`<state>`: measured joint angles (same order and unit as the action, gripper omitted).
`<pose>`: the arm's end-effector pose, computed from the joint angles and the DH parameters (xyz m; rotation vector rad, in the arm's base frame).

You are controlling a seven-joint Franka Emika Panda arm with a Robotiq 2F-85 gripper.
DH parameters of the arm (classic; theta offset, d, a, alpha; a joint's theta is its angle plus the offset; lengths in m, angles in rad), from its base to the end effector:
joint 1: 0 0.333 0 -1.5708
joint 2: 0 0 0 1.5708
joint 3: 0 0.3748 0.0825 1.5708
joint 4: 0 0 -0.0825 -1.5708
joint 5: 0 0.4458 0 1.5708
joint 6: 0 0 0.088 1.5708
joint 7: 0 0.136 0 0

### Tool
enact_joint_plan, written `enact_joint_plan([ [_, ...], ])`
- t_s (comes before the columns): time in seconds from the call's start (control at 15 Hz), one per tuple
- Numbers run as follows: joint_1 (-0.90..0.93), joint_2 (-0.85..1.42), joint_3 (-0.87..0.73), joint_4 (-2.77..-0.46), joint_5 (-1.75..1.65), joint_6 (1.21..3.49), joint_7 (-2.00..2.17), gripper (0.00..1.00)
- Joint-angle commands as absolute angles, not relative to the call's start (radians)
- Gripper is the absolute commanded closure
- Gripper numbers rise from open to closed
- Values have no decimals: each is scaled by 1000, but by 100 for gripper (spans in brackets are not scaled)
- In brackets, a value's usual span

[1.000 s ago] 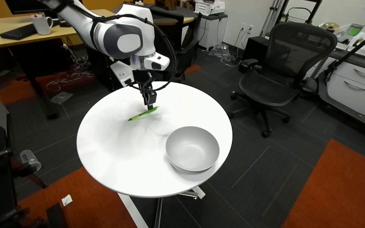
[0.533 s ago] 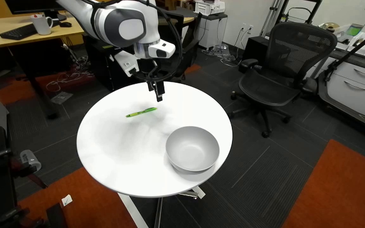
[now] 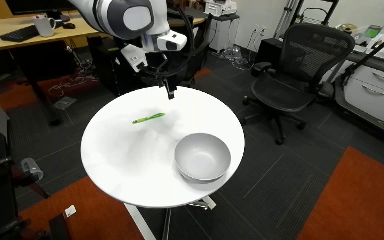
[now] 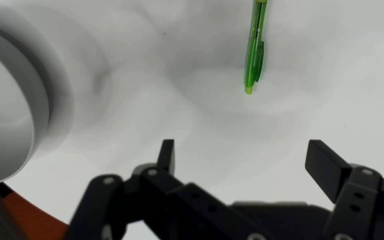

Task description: Take out the green pen from the grey bowl and put it on the table

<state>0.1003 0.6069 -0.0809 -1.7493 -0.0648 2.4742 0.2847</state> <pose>0.7585 0.0192 0.2136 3.0506 -0.3055 0.2012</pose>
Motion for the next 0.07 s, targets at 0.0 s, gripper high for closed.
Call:
enact_joint_plan([
  [0.0, 100, 609, -81, -1748, -64, 2472, 284, 0],
])
